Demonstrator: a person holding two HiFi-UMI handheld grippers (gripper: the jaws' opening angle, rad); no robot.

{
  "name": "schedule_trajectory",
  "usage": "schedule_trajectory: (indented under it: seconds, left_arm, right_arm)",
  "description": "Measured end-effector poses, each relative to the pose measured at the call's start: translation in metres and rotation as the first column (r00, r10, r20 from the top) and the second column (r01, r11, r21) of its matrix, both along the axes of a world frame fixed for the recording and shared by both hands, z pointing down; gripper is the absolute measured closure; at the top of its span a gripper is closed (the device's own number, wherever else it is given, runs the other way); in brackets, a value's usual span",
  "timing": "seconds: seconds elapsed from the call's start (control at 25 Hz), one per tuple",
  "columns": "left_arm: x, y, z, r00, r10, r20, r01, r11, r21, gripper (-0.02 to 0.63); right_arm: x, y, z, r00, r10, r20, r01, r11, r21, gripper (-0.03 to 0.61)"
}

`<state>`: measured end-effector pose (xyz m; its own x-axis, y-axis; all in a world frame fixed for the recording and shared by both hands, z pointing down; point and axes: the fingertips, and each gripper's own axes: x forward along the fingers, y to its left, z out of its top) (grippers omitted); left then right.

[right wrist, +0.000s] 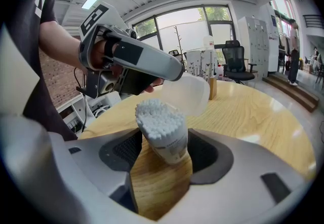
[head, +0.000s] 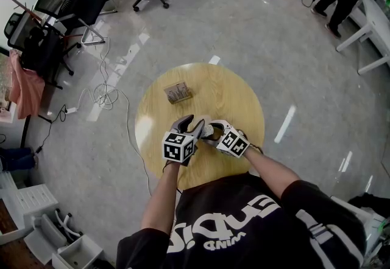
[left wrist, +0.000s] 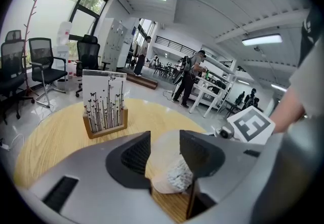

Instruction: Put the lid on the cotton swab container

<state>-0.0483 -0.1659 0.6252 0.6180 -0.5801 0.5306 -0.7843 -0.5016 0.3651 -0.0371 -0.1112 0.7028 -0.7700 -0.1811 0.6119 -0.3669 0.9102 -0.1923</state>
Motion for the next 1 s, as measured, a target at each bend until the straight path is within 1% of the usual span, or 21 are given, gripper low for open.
schedule_trajectory:
  seconds: [0.28,0.4,0.56,0.72,0.84,1.0]
  left_arm:
    - [0.003,0.008,-0.009,1.000,0.020,-0.004,-0.020,1.000,0.013,0.430]
    - [0.003,0.013,-0.012,1.000,0.029,-0.007,-0.029,0.999,0.019,0.430]
    - [0.005,0.018,-0.016,0.999,0.041,-0.009,-0.041,0.999,0.027,0.430]
    - [0.007,0.028,-0.018,0.999,0.048,-0.015,-0.048,0.999,0.026,0.429]
    - [0.009,0.035,-0.018,0.999,0.049,-0.020,-0.049,0.999,0.023,0.428]
    - [0.008,0.042,-0.017,0.999,0.039,-0.030,-0.039,0.999,0.017,0.430]
  right_arm:
    - [0.002,0.000,0.001,1.000,0.004,-0.001,-0.004,1.000,-0.001,0.298]
    - [0.003,-0.003,0.006,1.000,0.013,-0.003,-0.013,1.000,0.012,0.298]
    - [0.000,-0.005,0.001,1.000,0.015,0.000,-0.015,1.000,0.002,0.298]
    - [0.001,-0.003,0.003,1.000,0.014,-0.007,-0.014,1.000,-0.009,0.298]
    - [0.002,-0.005,0.007,1.000,0.021,0.002,-0.022,1.000,0.010,0.298]
    - [-0.001,-0.004,0.005,1.000,0.028,-0.002,-0.028,1.000,0.003,0.298]
